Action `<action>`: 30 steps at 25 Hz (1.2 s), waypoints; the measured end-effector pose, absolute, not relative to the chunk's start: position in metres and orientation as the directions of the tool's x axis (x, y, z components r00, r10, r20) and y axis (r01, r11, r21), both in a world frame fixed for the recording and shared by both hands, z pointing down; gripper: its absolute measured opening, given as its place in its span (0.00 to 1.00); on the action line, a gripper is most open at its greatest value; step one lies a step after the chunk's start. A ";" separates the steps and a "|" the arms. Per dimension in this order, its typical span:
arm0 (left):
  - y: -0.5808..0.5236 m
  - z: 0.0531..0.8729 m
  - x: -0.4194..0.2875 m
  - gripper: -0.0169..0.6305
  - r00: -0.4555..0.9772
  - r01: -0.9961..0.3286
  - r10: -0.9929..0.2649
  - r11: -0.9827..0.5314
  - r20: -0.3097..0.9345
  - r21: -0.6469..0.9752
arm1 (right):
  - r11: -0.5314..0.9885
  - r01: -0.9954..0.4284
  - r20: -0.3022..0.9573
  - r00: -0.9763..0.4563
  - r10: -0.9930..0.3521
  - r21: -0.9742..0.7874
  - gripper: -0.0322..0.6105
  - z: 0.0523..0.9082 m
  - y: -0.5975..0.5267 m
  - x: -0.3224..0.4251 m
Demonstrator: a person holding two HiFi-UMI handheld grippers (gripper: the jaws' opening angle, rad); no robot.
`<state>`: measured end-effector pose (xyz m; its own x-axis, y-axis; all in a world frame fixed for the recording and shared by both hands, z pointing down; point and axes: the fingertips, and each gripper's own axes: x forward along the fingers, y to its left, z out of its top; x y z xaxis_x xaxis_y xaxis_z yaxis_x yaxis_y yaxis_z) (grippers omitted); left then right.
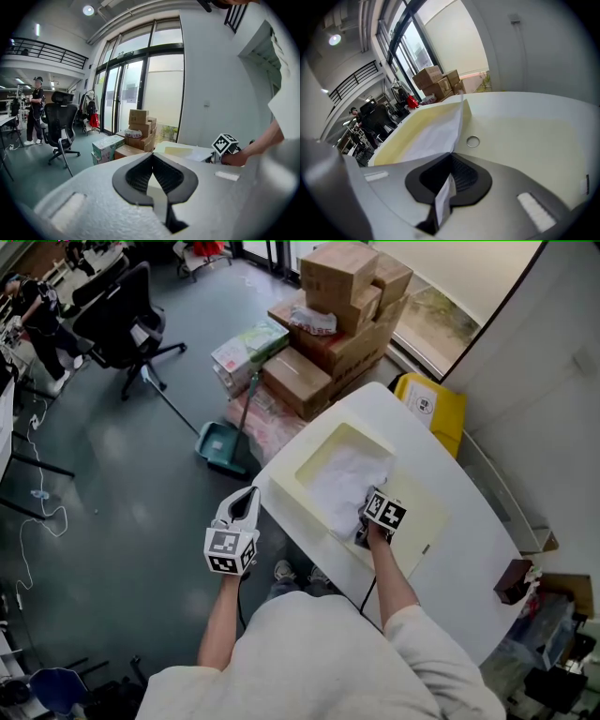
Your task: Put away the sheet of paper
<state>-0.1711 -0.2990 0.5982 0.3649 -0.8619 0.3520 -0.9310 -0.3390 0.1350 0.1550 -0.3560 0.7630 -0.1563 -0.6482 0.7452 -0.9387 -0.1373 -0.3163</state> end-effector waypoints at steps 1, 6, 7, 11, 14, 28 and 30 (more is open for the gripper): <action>-0.299 0.599 -0.172 0.03 0.363 -0.932 -0.862 -0.337 0.353 0.136 | -0.132 -0.940 0.747 -0.159 -0.645 -0.313 0.05 0.763 -0.358 0.152; -0.298 0.600 -0.180 0.03 0.350 -0.937 -0.866 -0.322 0.358 0.139 | -0.112 -0.946 0.758 -0.168 -0.631 -0.303 0.05 0.766 -0.366 0.138; -0.298 0.600 -0.181 0.03 0.348 -0.938 -0.866 -0.319 0.359 0.139 | -0.108 -0.948 0.759 -0.169 -0.628 -0.300 0.05 0.766 -0.368 0.135; -0.299 0.601 -0.189 0.03 0.336 -0.942 -0.870 -0.307 0.362 0.138 | -0.094 -0.952 0.768 -0.174 -0.617 -0.292 0.05 0.769 -0.376 0.123; -0.297 0.603 -0.194 0.03 0.327 -0.945 -0.872 -0.296 0.365 0.138 | -0.083 -0.954 0.770 -0.180 -0.613 -0.289 0.05 0.770 -0.381 0.117; -0.293 0.609 -0.216 0.03 0.290 -0.957 -0.879 -0.256 0.380 0.138 | -0.049 -0.959 0.780 -0.198 -0.593 -0.280 0.05 0.775 -0.404 0.089; -0.293 0.609 -0.217 0.03 0.289 -0.957 -0.879 -0.254 0.380 0.140 | -0.051 -0.959 0.783 -0.195 -0.591 -0.278 0.05 0.776 -0.402 0.089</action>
